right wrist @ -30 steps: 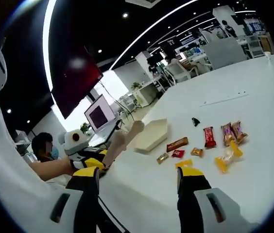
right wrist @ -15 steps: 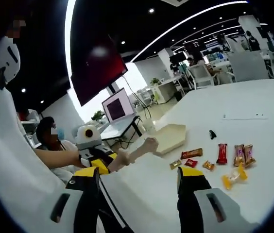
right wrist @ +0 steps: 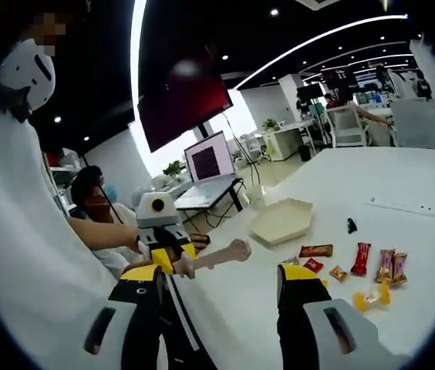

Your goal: Place the target food into the container with the food tongs after gripping and lifting it, then release it inside without dropping or visibly crushing the food.

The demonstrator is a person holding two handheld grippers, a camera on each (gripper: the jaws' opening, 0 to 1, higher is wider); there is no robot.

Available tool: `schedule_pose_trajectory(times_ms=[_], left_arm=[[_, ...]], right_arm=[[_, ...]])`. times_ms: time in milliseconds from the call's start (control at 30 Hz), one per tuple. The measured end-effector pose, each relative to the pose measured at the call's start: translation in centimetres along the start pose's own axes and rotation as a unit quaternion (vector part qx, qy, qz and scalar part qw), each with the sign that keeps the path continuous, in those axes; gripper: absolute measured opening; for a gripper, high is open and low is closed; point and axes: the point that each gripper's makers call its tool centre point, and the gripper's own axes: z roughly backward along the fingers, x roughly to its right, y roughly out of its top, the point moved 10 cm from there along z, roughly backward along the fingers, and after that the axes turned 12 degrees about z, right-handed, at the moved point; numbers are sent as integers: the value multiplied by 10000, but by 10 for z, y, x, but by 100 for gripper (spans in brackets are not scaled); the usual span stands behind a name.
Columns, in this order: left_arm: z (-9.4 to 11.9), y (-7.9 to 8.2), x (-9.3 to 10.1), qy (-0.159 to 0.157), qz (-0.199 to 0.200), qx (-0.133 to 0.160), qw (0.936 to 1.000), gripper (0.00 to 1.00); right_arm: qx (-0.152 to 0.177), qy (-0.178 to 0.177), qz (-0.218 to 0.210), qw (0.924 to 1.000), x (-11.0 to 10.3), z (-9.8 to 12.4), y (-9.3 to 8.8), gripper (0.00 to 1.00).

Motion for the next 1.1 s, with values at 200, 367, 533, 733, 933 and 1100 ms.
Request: schedule_pose_trajectory(times_ms=[200,367,533,733,933,1100], left_arm=[[0,1,0,-149,-20,-75,9999,13],[2,1,-3,-229,176,-69,9996,13],[4,-3,-5,-267,435,-119,9986,13],[6,-2,-9,-243,595,193,9977,13],[10,2,-14,-102,815,614,9947,15],[13,-2,-17,-4,1026,980,9899,17]], right_arm=[[-11,129,109,9999,0,-5,-2,49],[228,378,-17,9990,-5,-10,1,38],[352,418,58,9985,-5,-19,4,34],[459,455,-524,9965,3,-20,7,25],[593,504,-954,9924,11,-23,16,16],[729,519,-1071,9902,11,-27,20,15]])
